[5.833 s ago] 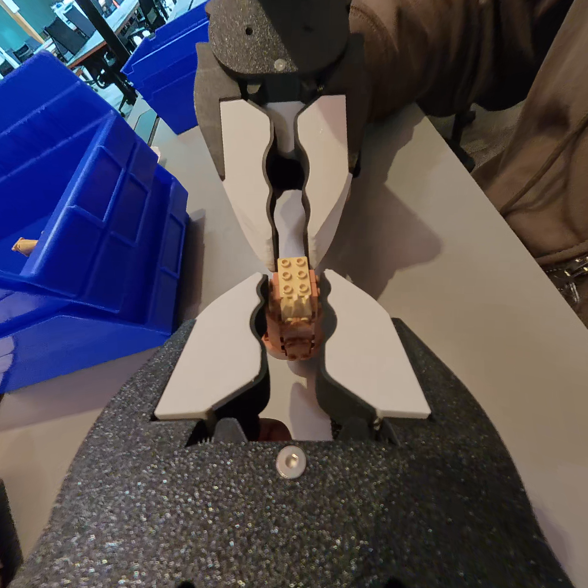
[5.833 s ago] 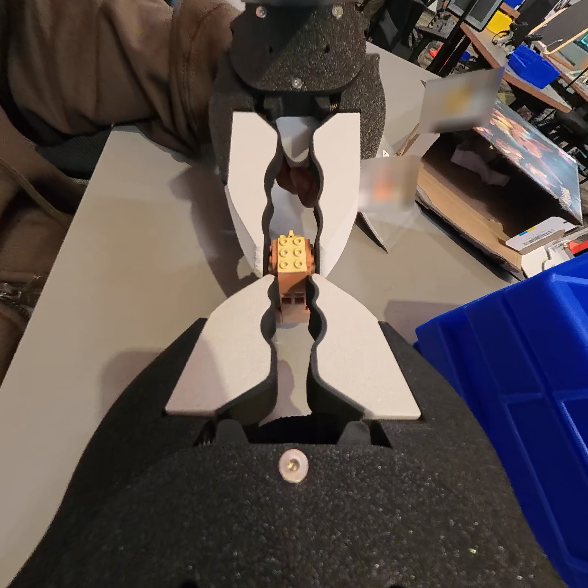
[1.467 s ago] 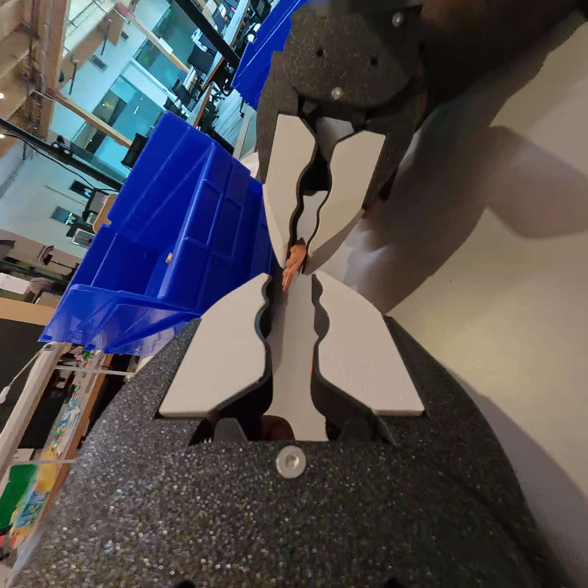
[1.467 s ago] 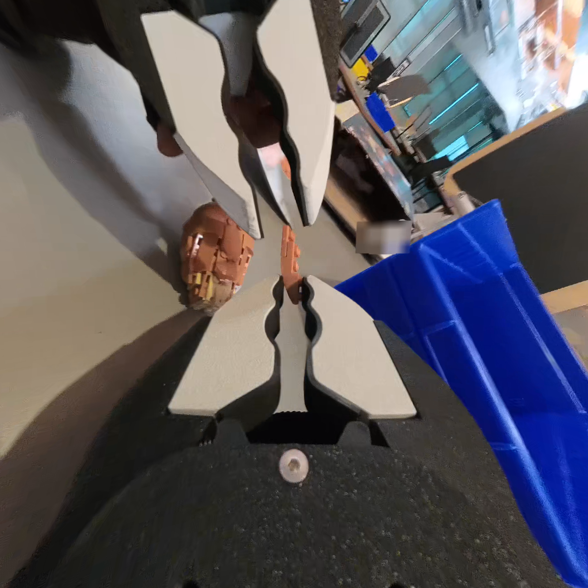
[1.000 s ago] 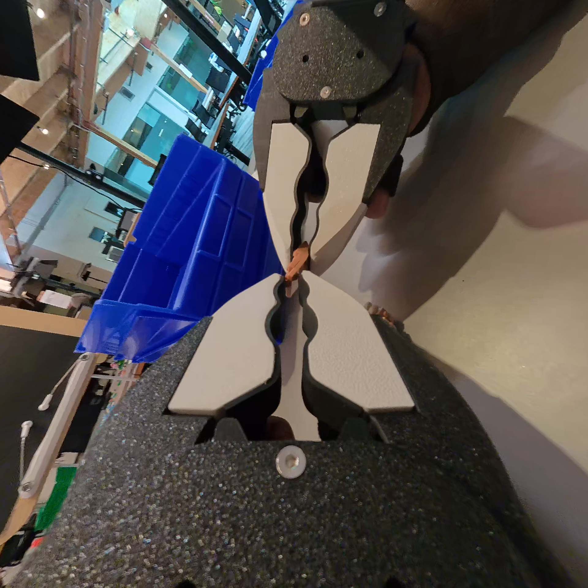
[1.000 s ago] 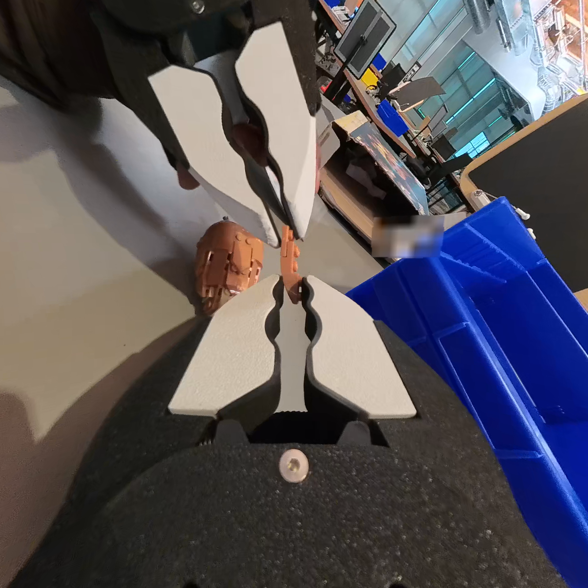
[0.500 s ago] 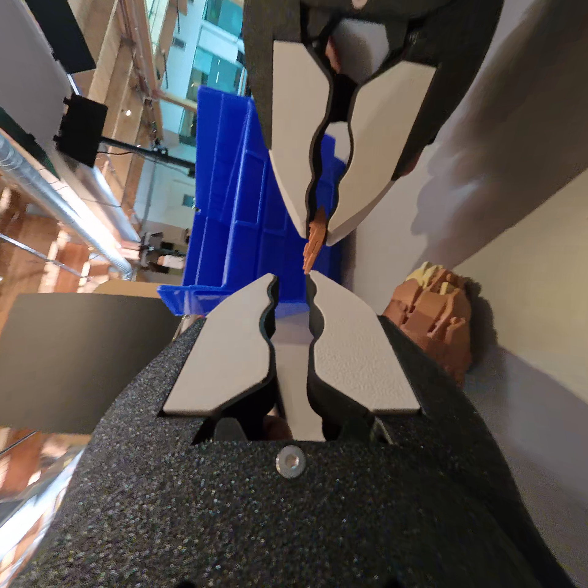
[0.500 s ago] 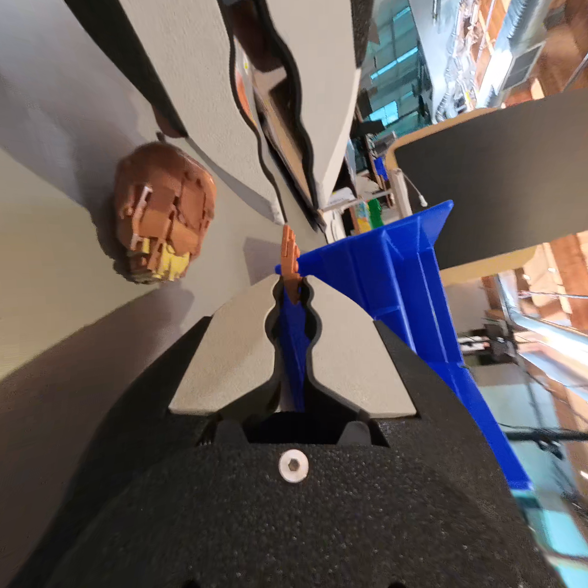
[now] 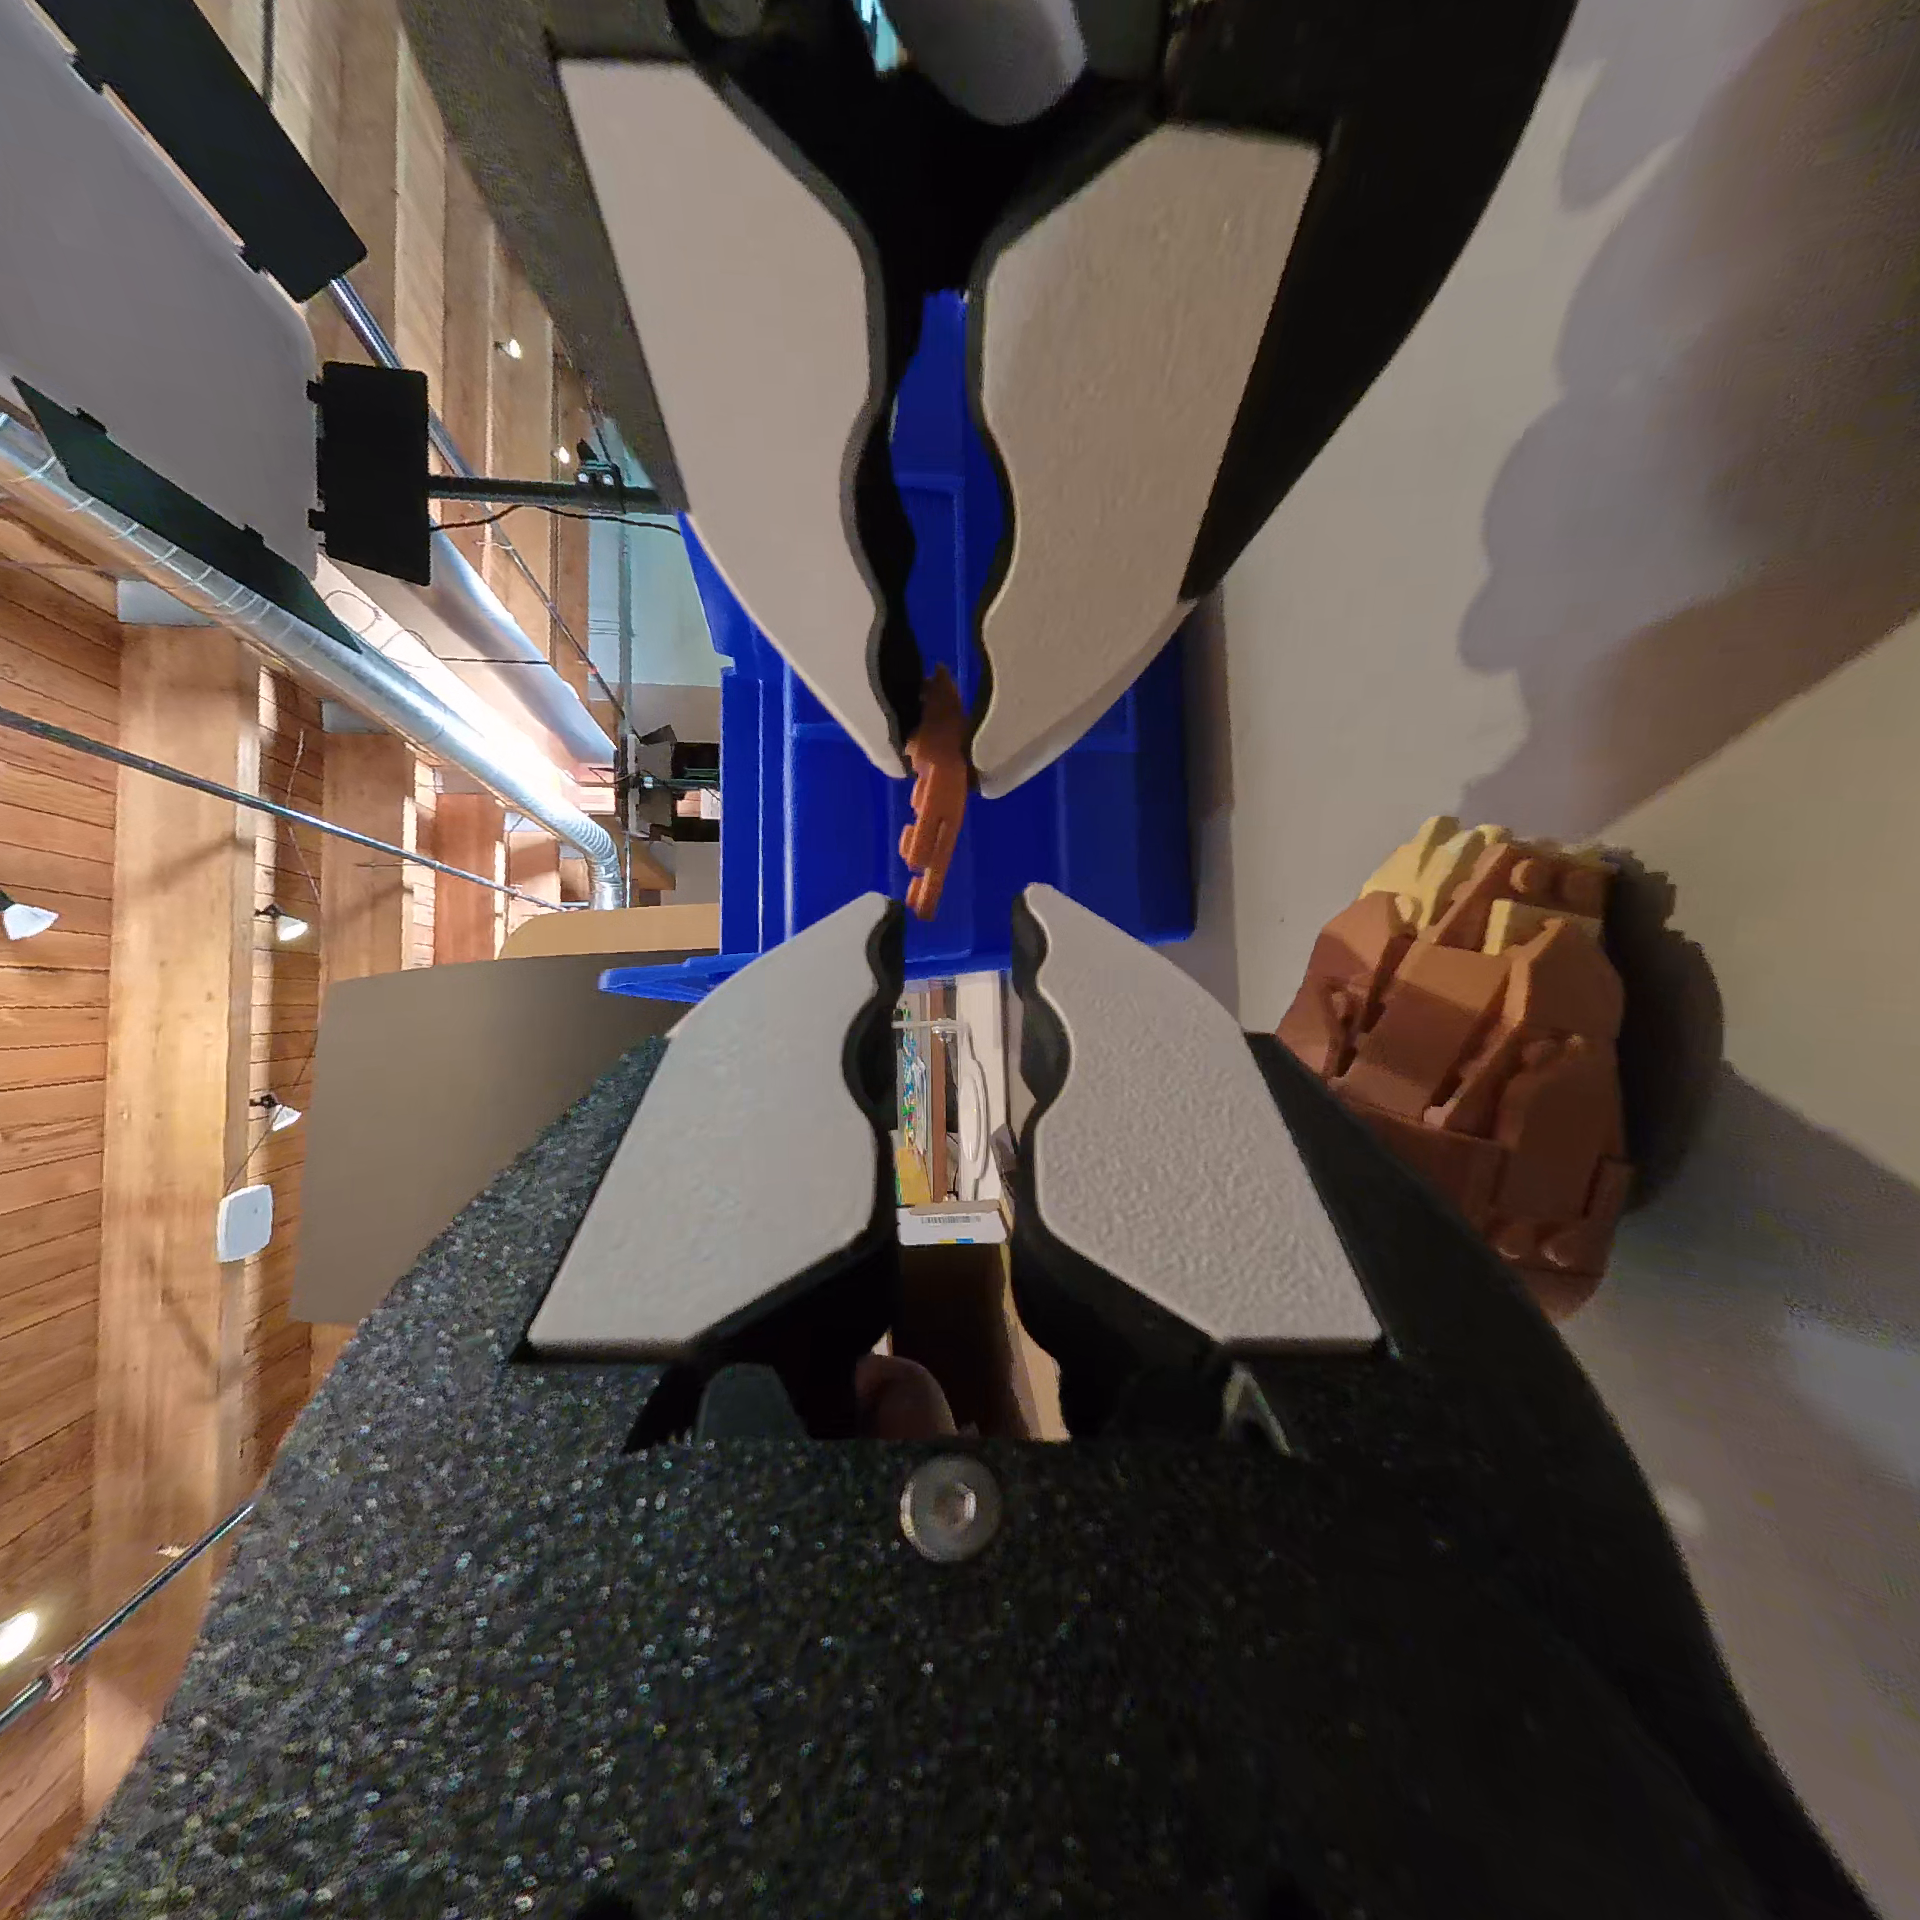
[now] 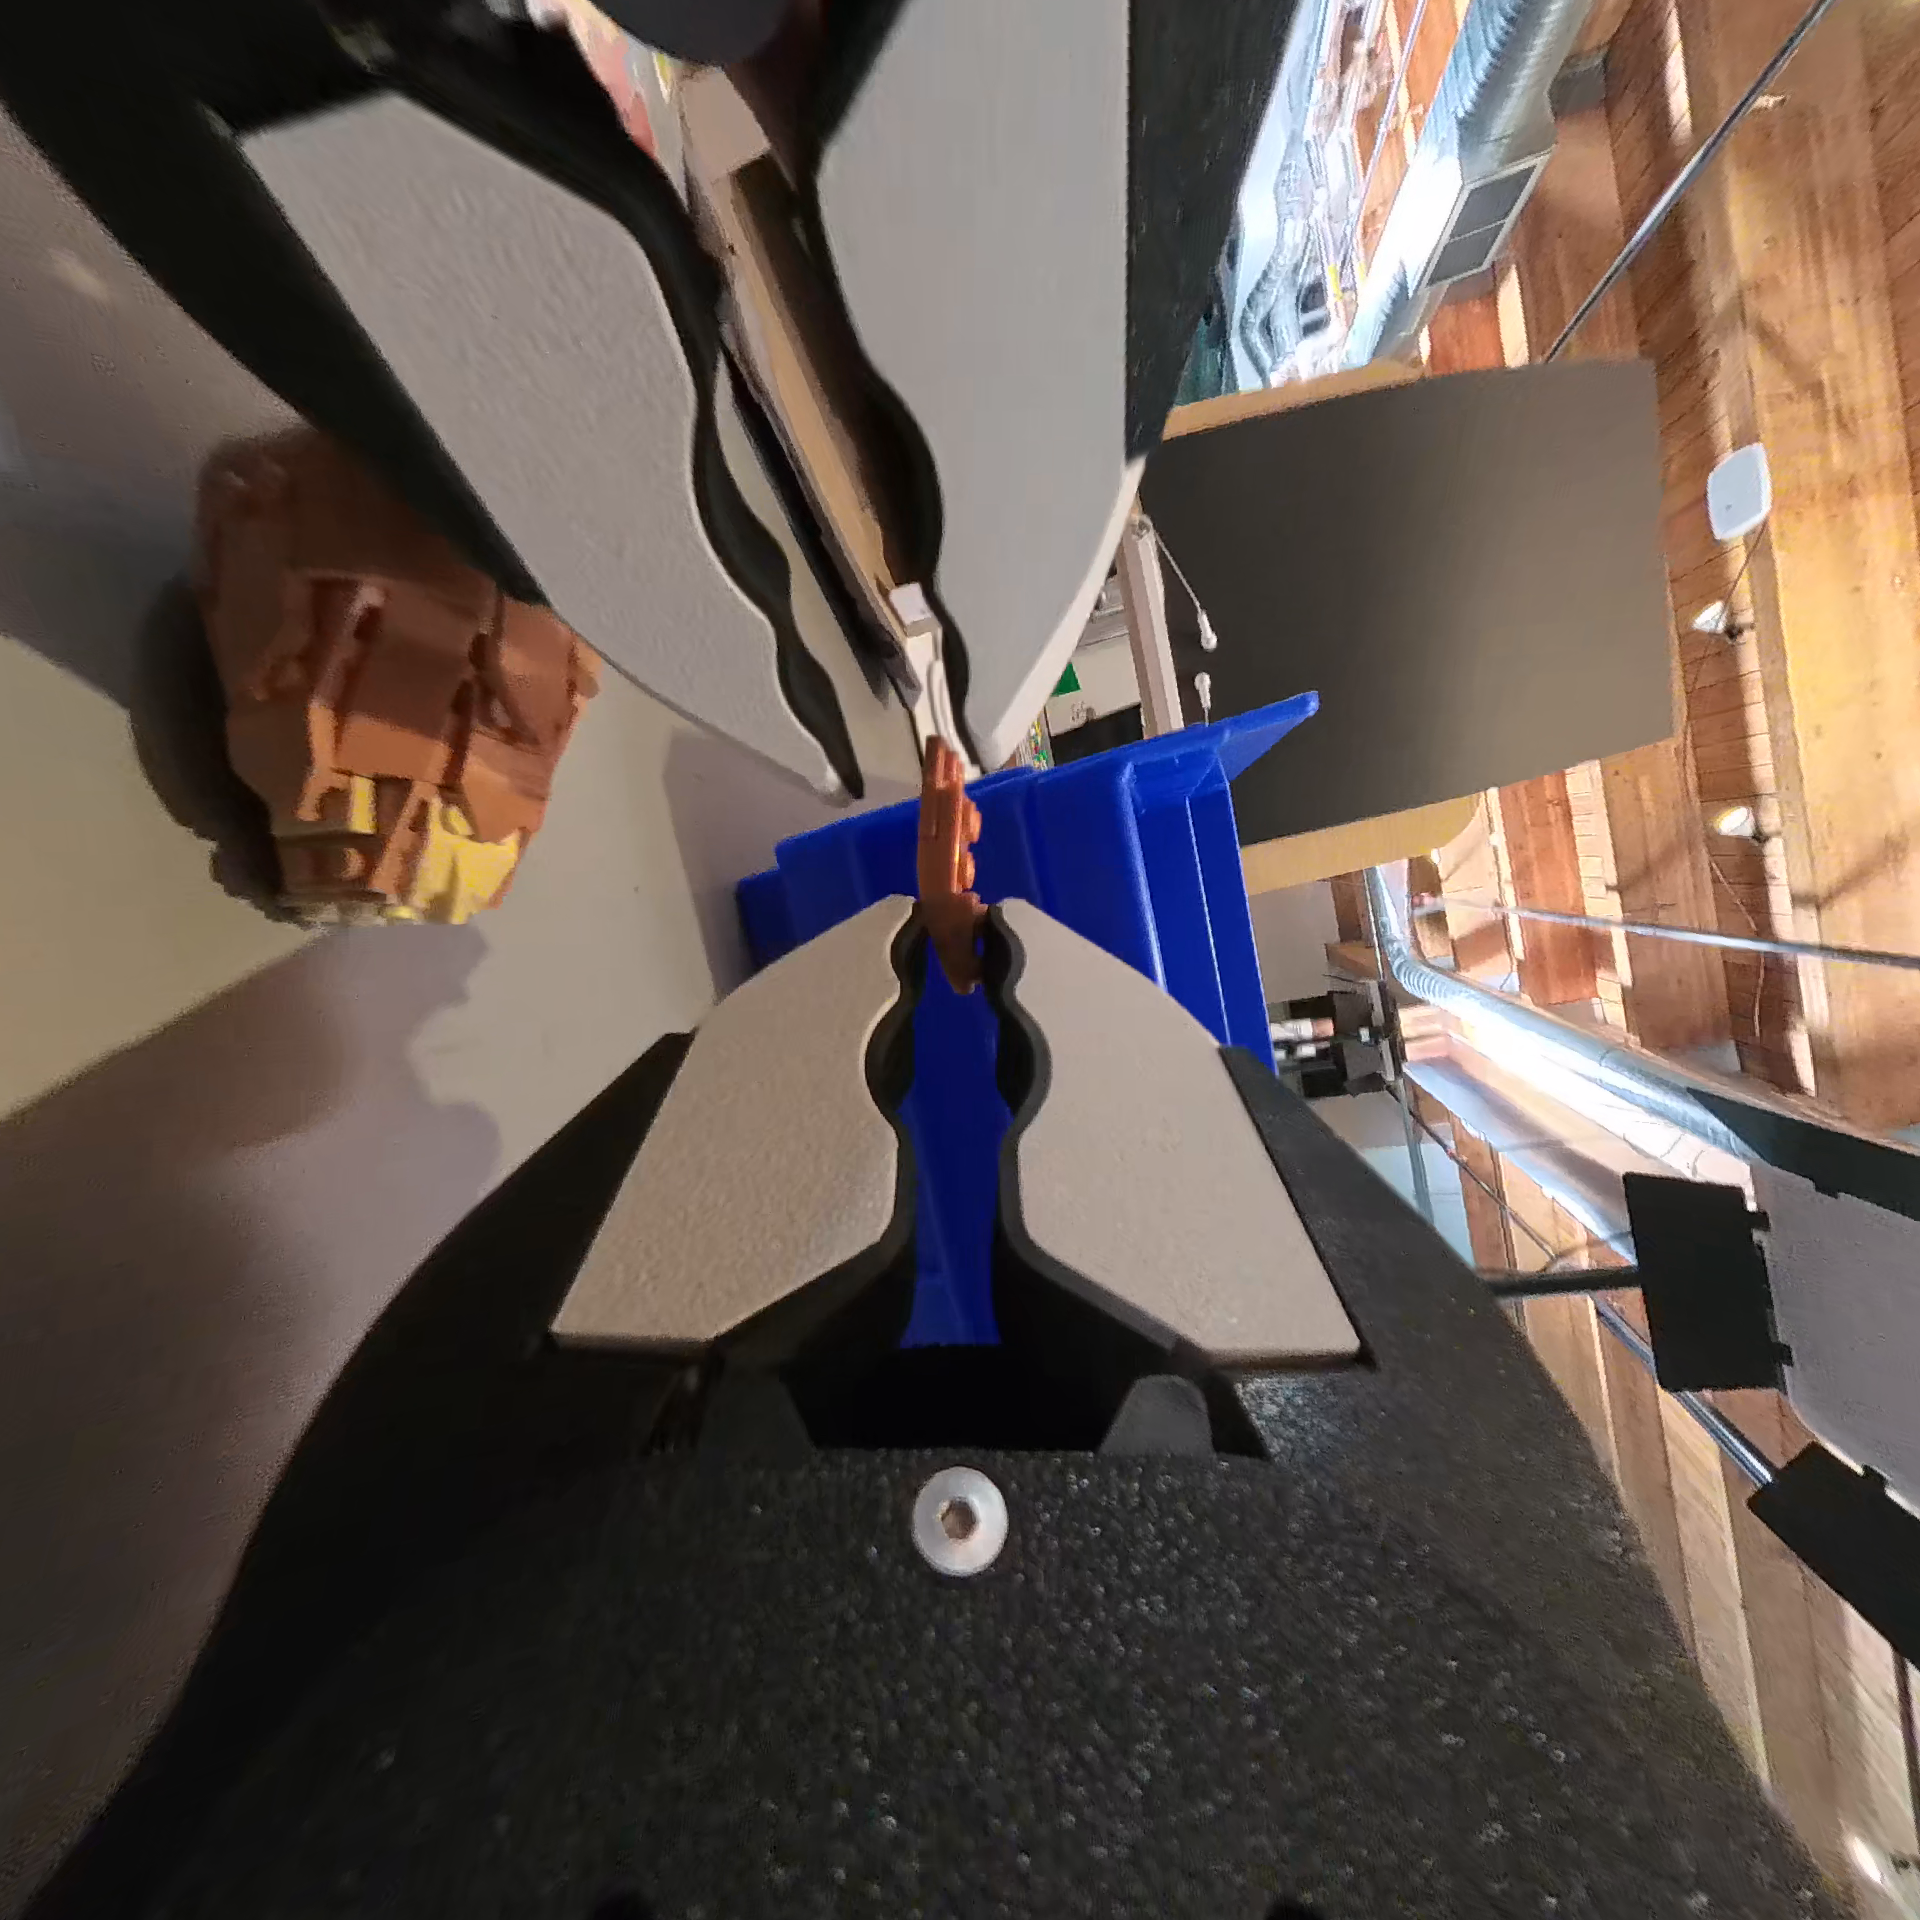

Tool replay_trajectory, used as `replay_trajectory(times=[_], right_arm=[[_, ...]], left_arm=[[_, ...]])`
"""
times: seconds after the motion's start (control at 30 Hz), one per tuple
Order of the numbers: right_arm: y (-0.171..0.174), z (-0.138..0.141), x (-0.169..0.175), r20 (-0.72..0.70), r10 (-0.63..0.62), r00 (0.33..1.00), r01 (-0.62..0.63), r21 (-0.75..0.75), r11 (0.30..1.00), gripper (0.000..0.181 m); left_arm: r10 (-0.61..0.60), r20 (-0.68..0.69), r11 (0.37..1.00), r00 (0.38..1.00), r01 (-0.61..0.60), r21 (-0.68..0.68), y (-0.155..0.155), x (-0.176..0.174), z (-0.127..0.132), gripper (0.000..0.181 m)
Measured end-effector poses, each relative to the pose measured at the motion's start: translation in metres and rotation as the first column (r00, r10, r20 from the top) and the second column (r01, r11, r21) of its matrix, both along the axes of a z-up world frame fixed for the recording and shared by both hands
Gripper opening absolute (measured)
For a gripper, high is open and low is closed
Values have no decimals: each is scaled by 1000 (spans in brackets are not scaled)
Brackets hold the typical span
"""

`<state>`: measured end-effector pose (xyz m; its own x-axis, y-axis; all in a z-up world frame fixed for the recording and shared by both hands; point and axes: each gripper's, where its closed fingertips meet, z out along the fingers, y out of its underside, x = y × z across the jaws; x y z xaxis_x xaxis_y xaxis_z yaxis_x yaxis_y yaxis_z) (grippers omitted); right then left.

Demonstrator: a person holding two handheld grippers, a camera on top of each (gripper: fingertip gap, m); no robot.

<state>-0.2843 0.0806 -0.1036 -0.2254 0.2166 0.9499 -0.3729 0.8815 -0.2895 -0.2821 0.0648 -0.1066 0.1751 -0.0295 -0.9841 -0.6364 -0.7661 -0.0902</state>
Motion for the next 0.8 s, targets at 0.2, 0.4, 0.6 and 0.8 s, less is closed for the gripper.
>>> replay_trajectory(times=[0.2, 0.4, 0.6, 0.8], right_arm=[[-11, 2, 11, -12, 67, 998, -67, -2, 998, 10], [-13, 2, 13, -12, 68, 998, -68, 0, 998, 10], [-15, 4, 17, 7, 93, 996, -92, -20, 996, 11], [-15, 2, 20, 199, 187, 962, -150, -187, 971, 13]], left_arm=[[-2, -16, 1000, 1000, 2, -19, -2, -1, -1, 21], [13, -81, 999, 997, -16, -32, -4, -1, 5, 6], [-14, -135, 999, 991, 7, -52, -5, 2, 6, 4], [-37, -224, 996, 974, 18, -85, -4, 4, 8, 4]])
